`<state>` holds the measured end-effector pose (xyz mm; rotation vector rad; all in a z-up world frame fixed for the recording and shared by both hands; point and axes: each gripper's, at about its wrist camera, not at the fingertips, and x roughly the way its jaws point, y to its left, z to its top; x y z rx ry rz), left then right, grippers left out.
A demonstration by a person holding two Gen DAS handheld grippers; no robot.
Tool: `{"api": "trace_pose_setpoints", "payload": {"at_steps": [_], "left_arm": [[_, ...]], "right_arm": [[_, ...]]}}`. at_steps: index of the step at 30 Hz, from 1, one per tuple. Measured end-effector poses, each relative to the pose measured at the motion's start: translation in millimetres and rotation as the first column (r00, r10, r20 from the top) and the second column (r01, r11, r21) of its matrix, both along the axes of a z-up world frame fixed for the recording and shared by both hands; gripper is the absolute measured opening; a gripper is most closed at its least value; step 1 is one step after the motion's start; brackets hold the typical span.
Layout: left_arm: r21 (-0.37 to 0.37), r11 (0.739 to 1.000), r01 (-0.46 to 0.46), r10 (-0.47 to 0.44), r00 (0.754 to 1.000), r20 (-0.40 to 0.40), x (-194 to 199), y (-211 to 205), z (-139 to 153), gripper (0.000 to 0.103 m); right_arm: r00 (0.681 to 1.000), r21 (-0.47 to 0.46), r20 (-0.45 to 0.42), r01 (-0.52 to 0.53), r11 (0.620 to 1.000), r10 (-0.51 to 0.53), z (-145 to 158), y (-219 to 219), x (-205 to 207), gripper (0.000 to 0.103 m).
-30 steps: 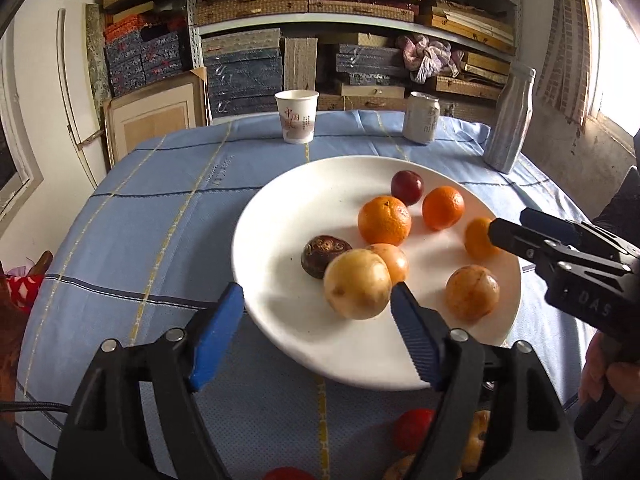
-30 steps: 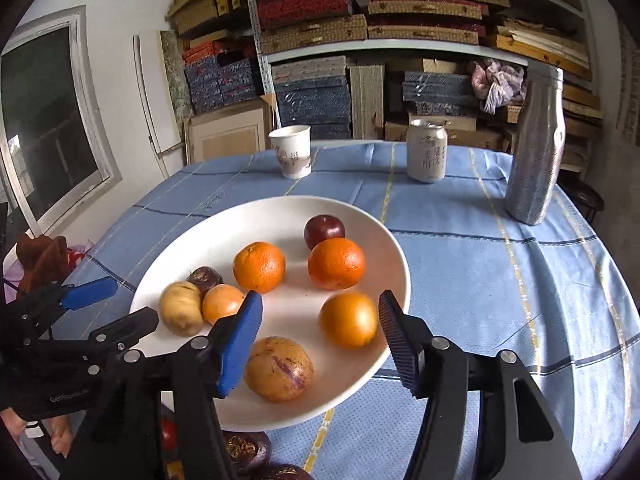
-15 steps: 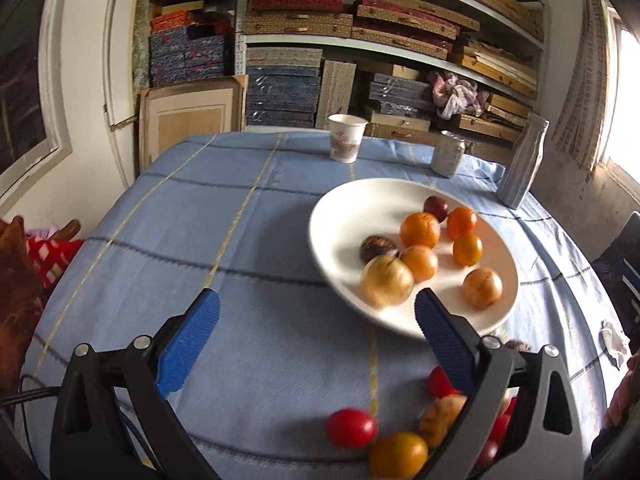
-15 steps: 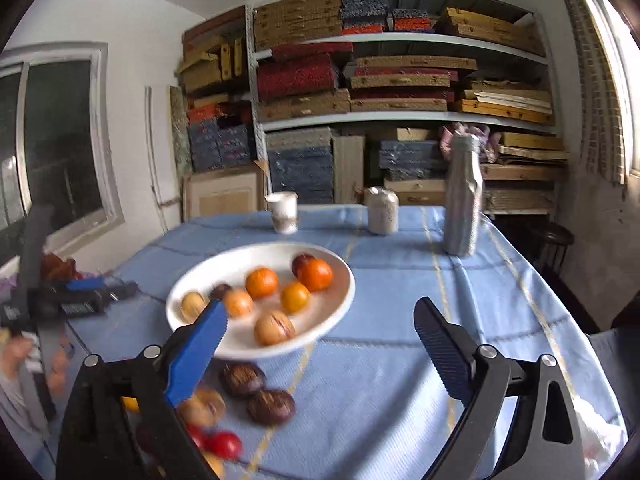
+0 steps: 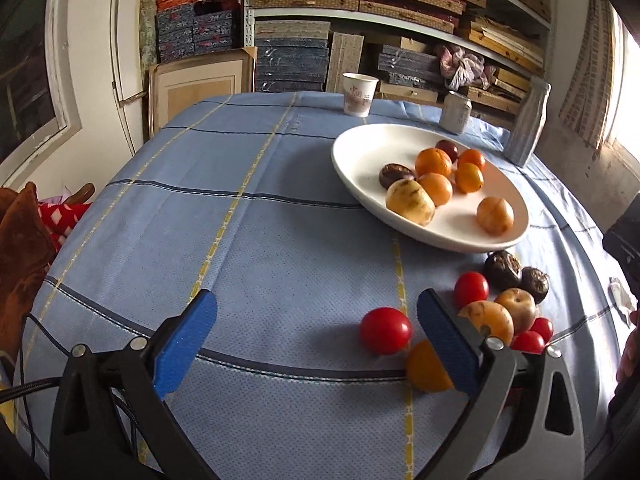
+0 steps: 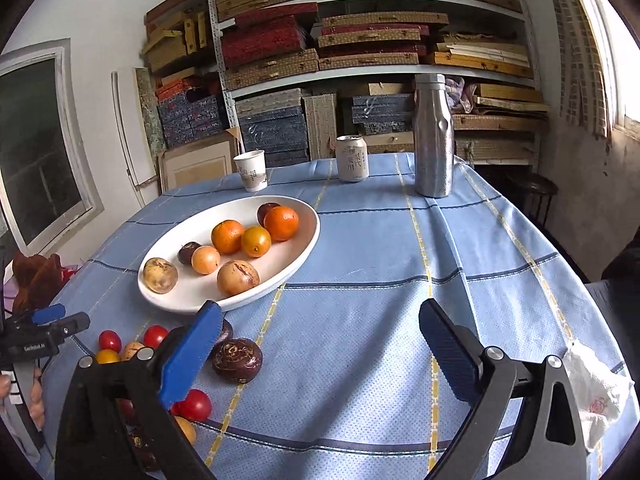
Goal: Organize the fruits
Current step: 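Move the left tool to the remaining fruit and grasp a red tomato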
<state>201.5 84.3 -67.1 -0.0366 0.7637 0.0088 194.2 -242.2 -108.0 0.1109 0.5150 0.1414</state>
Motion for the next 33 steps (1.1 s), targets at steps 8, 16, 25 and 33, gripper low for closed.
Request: {"api": "trace_pose_setpoints", "payload": {"at_steps": [8, 16, 25, 33], "left_arm": [[0.093, 0.995, 0.033, -0.027, 0.998, -0.063, 5.2, -17.8, -13.4, 0.098], [0.059, 0.99, -0.128, 0.13, 0.991, -0.033, 2.6, 31.1, -3.4, 0.098], [0.019, 1.0, 0.016, -0.014, 0.998, -0.063, -1.1, 13.9, -11.3, 0.098], [-0.007, 0.998, 0.067, -0.068, 0.989, -0.134, 12.3, -1.2, -25.5, 0.099]], "right_arm": [[1.0, -0.004, -0.015, -0.003, 1.0, 0.002, -1.9, 1.4, 2.1, 0.1], [1.0, 0.012, -0.005, -0.002, 1.0, 0.002, 0.6, -2.4, 0.8, 0.1], [1.0, 0.006, -0.011, -0.003, 1.0, 0.003, -0.2, -1.0, 1.6, 0.1], [1.0, -0.009, -0.018, -0.008, 1.0, 0.008, -1.6, 1.5, 1.8, 0.1]]}}
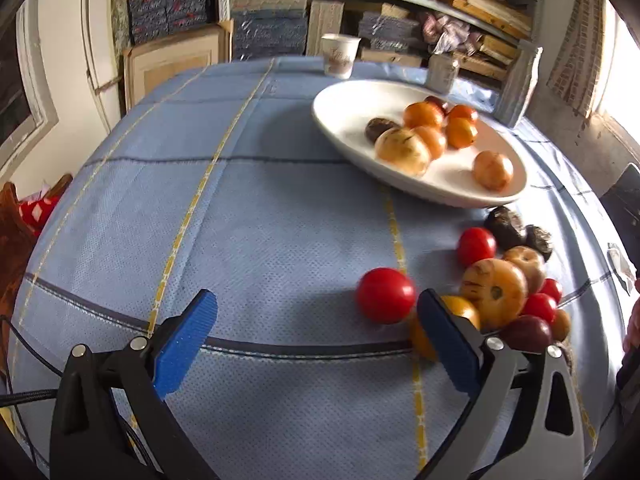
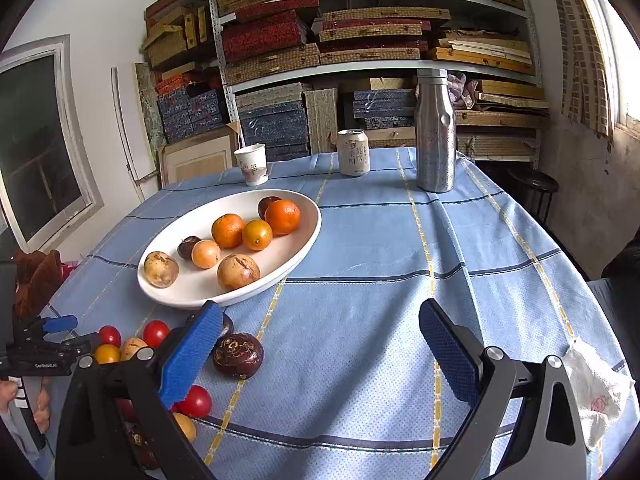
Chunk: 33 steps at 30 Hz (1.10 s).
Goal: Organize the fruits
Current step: 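Move the left tool to the remaining fruit and grasp a red tomato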
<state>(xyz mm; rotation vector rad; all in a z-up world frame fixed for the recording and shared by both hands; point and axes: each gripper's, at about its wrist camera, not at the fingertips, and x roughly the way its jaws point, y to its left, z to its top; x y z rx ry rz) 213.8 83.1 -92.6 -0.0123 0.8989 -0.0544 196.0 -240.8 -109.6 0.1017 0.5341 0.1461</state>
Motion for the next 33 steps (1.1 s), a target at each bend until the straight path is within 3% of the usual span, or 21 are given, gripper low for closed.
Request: {"api": "trace_pose_setpoints", "payload": {"at_steps": [2, 5, 6, 8, 10, 14, 17, 22, 25, 26, 27, 29, 33], "left_arm": [[-0.024, 1.0, -0.019, 0.019, 1.0, -0.006, 0.3, 8.4, 0.9, 0.099], [0.064, 0.981, -0.184, 0.179, 0.981, 0.073, -3.9, 32.6, 13.1, 0.098], [0.031, 0.973, -0.228, 0.224, 0.97, 0.093, -6.8, 45.8, 17.4, 0.098], [-0.066, 0.971, -0.228, 0.233, 0.969, 0.085, -8.7, 59.4, 19.5, 0.098], [-0.095, 0.967, -0.236, 0.243, 0.967, 0.071, -7.5, 63.2, 17.8, 0.098], [-0.044, 0.986, -0.163, 0.167, 0.982, 0.084, -7.0, 42.7, 14.4, 0.098], [0.049, 0.992, -0.117, 0.111, 0.987, 0.113, -8.1, 22.7, 12.3, 0.098], [0.045, 0.996, -0.071, 0.065, 0.99, 0.123, -1.3, 16.9, 11.8, 0.097], [0.044, 0.998, -0.05, 0.043, 0.988, 0.151, 8.6, 18.9, 16.4, 0.083], [0.042, 0.998, -0.046, 0.039, 0.989, 0.144, 13.0, 20.0, 15.8, 0.073], [0.022, 0.999, -0.032, 0.029, 0.993, 0.113, 19.6, 21.2, 11.6, 0.063], [-0.009, 1.0, -0.017, 0.018, 0.997, 0.07, 25.0, 23.1, 4.5, 0.051], [-0.008, 1.0, -0.008, 0.008, 0.997, 0.075, 22.7, 21.7, 4.3, 0.048]], "right_arm": [[1.0, 0.001, 0.001, 0.001, 1.0, -0.001, 0.1, -0.4, -0.1, 0.1], [1.0, 0.011, 0.005, 0.005, 1.0, -0.005, 0.8, -1.6, -0.5, 0.1], [1.0, 0.012, 0.006, 0.005, 1.0, -0.005, 1.0, -1.5, -0.6, 0.1], [1.0, 0.013, 0.009, 0.001, 1.0, -0.002, 1.4, -1.5, -1.3, 0.1], [1.0, 0.01, 0.012, -0.002, 1.0, 0.002, 1.6, -0.9, -1.9, 0.1], [1.0, 0.011, 0.013, -0.001, 1.0, 0.001, 1.7, -0.8, -2.1, 0.1], [1.0, 0.012, 0.013, 0.0, 1.0, 0.0, 1.9, -0.1, -2.5, 0.1], [1.0, 0.008, 0.013, -0.005, 1.0, 0.004, 1.7, 1.1, -3.5, 0.1], [1.0, 0.008, 0.009, -0.008, 1.0, 0.008, 0.8, 1.1, -2.8, 0.1], [1.0, 0.006, 0.006, -0.009, 1.0, 0.009, 0.2, 1.3, -2.7, 0.1], [1.0, 0.005, 0.004, -0.009, 1.0, 0.009, -0.2, 1.3, -2.3, 0.1], [1.0, 0.003, 0.0, -0.01, 1.0, 0.01, -0.5, 1.4, -1.5, 0.1], [1.0, 0.001, 0.0, -0.014, 1.0, 0.014, -0.2, 2.2, -1.5, 0.1]]}}
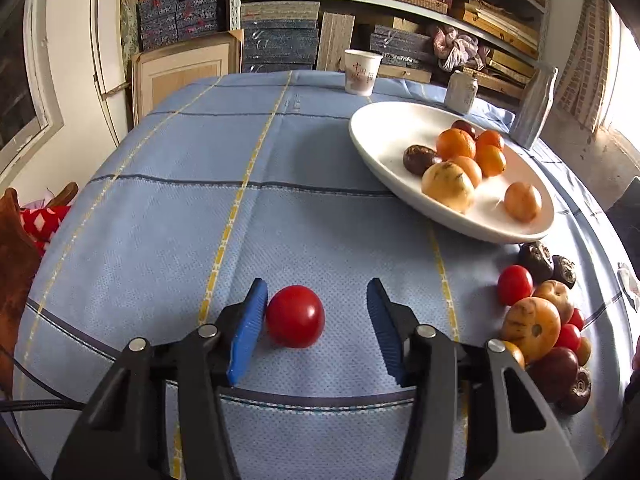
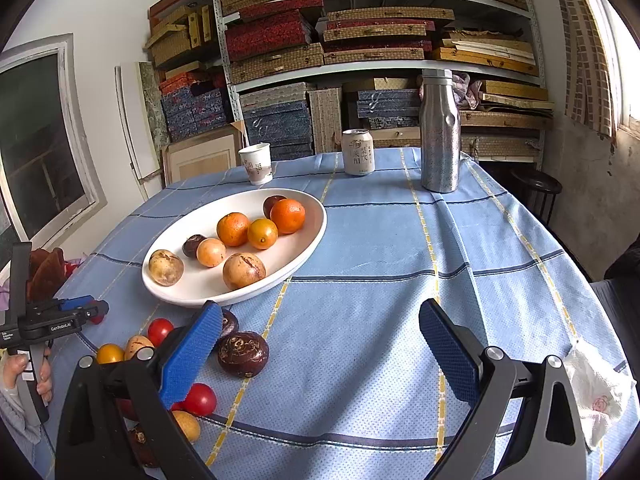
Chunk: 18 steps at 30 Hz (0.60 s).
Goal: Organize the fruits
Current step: 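Move the left tool to the remaining fruit and grasp a red tomato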
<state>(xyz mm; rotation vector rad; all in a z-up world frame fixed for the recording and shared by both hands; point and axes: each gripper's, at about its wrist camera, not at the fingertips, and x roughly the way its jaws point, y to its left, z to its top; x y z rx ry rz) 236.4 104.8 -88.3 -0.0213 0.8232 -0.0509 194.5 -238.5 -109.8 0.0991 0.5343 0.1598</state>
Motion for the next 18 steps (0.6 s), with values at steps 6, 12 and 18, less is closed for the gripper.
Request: {"api": "trace_pose_setpoints", "payload": {"at_steps": [6, 12, 18], "left_arm": [[0.032, 0.999, 0.001, -0.001, 1.0, 0.009, -4.4, -3.8, -0.9, 0.037], [0.056, 0.998, -0.029, 0.03, 0.999, -0.017, -6.1, -1.4, -5.7, 0.04], [0.021, 0.999, -0.047, 0.048, 0.998, -0.046, -2.1, 7.8, -9.3, 0.04]], "right_arm": [[1.0, -0.008, -0.005, -0.01, 1.0, 0.01, -1.0, 2.1, 0.7, 0.1], [1.0, -0.009, -0.012, -0.02, 1.0, 0.02, -1.7, 3.6, 1.6, 0.1], [1.0, -0.011, -0.016, -0.027, 1.0, 0.027, -3.2, 5.4, 2.6, 0.1]]}}
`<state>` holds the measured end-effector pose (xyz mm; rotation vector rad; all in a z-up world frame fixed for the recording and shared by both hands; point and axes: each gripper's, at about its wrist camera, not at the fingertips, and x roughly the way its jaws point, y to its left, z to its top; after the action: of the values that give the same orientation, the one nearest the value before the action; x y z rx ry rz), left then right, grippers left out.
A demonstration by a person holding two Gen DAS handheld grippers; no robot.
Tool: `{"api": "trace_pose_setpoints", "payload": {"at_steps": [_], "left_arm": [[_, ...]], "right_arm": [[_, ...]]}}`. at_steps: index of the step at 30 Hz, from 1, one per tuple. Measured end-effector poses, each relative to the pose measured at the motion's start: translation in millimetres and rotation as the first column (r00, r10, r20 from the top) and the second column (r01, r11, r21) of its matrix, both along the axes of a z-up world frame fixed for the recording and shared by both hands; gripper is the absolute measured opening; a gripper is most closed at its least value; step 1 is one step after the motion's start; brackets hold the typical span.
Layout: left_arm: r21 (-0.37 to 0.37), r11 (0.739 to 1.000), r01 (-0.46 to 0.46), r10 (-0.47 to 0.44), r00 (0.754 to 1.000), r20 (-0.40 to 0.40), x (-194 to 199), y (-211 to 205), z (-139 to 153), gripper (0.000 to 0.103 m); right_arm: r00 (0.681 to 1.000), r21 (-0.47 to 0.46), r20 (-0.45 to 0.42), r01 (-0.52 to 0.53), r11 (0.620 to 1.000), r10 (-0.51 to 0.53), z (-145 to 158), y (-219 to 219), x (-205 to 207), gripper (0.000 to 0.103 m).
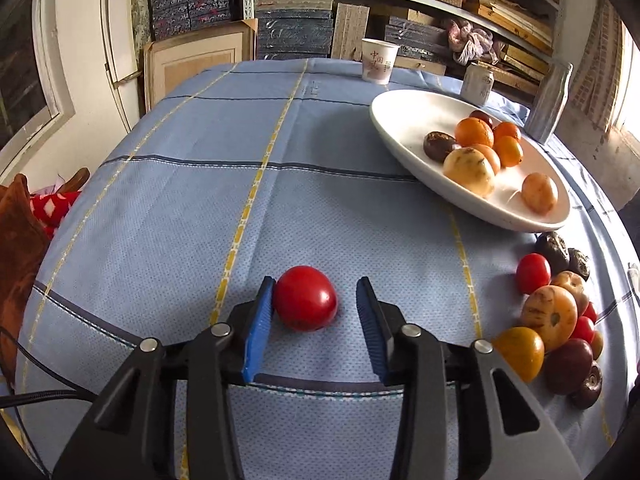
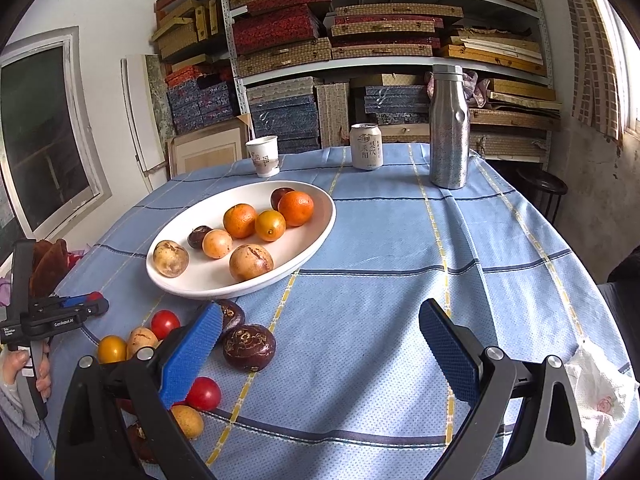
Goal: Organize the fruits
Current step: 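Move the left tool to the remaining fruit and grasp a red tomato, then grasp a dark mangosteen with the right tool while the left tool holds the tomato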
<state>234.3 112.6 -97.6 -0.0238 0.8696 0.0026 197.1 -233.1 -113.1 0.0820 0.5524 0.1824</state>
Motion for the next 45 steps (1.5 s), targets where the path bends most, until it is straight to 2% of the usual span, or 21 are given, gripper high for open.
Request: {"api": "trace_pose_setpoints", "payload": {"at_steps": [2, 5, 12, 15, 20, 21, 24, 27, 28, 30, 33, 38, 40, 43, 45], "left_arm": [[0.002, 1.0, -0.003, 0.003, 1.0, -0.004, 0.7, 0.0, -0.5, 0.039], [-0.02, 1.0, -0.017, 0.017, 1.0, 0.004, 0.0, 5.2, 1.1, 0.03], [-0.003, 1.0, -0.01, 0.01, 1.0, 0.005, 0.7, 0.8, 1.6, 0.03], [-0.006, 1.0, -0.011, 0.011, 1.0, 0.002, 1.5, 0.8, 1.5, 0.03], [-0.002, 1.0, -0.011, 0.011, 1.0, 0.0, 1.9, 0.6, 0.9, 0.03], [0.0, 1.0, -0.012, 0.012, 1.0, -0.001, 2.3, 0.6, 0.6, 0.03], [0.0, 1.0, -0.016, 0.016, 1.0, -0.005, 2.7, 1.4, -0.2, 0.03], [0.001, 1.0, -0.019, 0.019, 1.0, -0.013, 4.6, 1.7, -2.1, 0.03], [0.003, 1.0, -0.021, 0.021, 1.0, -0.017, 4.9, 1.7, -2.7, 0.03], [-0.001, 1.0, -0.025, 0.025, 0.999, -0.024, 6.1, 2.6, -3.8, 0.03], [-0.01, 1.0, -0.028, 0.027, 0.999, -0.026, 5.9, 3.6, -4.2, 0.03], [-0.02, 1.0, 0.003, -0.003, 1.0, 0.003, 1.0, -2.1, 0.6, 0.03], [-0.019, 1.0, 0.022, -0.021, 0.999, 0.041, -5.2, -6.7, 7.9, 0.03], [-0.069, 0.996, 0.054, -0.047, 0.994, 0.095, -11.6, -12.9, 25.8, 0.03], [-0.077, 0.994, 0.081, -0.071, 0.99, 0.122, -9.0, -21.9, 42.3, 0.03]], "right_arm": [[1.0, -0.002, -0.002, -0.002, 1.0, 0.002, -0.6, 0.7, 0.2, 0.1], [1.0, -0.001, -0.006, -0.007, 1.0, 0.007, -1.2, 1.3, 1.0, 0.1], [0.995, 0.015, -0.068, -0.069, 0.998, 0.07, -10.8, 7.2, 10.4, 0.099], [0.988, 0.038, -0.108, -0.106, 0.994, 0.11, -17.3, 13.4, 17.9, 0.087], [0.972, 0.051, -0.172, -0.152, 0.987, 0.158, -26.2, 28.4, 29.2, 0.076], [0.968, 0.04, -0.189, -0.163, 0.986, 0.168, -28.3, 34.7, 32.3, 0.072], [0.952, -0.006, -0.24, -0.197, 0.98, 0.19, -35.2, 49.9, 38.3, 0.069], [0.937, -0.096, -0.302, -0.214, 0.972, 0.177, -45.6, 68.6, 46.6, 0.065], [0.941, -0.138, -0.294, -0.217, 0.966, 0.17, -45.0, 74.4, 46.5, 0.061], [0.942, -0.173, -0.286, -0.231, 0.957, 0.176, -44.2, 81.7, 47.4, 0.044], [0.945, -0.18, -0.269, -0.239, 0.954, 0.186, -41.9, 83.9, 44.0, 0.044], [0.963, -0.14, -0.197, -0.213, 0.967, 0.183, -28.2, 69.1, 33.8, 0.044], [0.976, -0.094, -0.145, -0.179, 0.979, 0.165, -15.1, 53.0, 26.3, 0.044], [0.988, -0.001, -0.064, -0.142, 0.99, 0.142, 8.4, 29.7, 15.1, 0.044], [0.99, 0.052, -0.022, -0.135, 0.989, 0.136, 27.2, 19.0, 14.7, 0.044]]}}
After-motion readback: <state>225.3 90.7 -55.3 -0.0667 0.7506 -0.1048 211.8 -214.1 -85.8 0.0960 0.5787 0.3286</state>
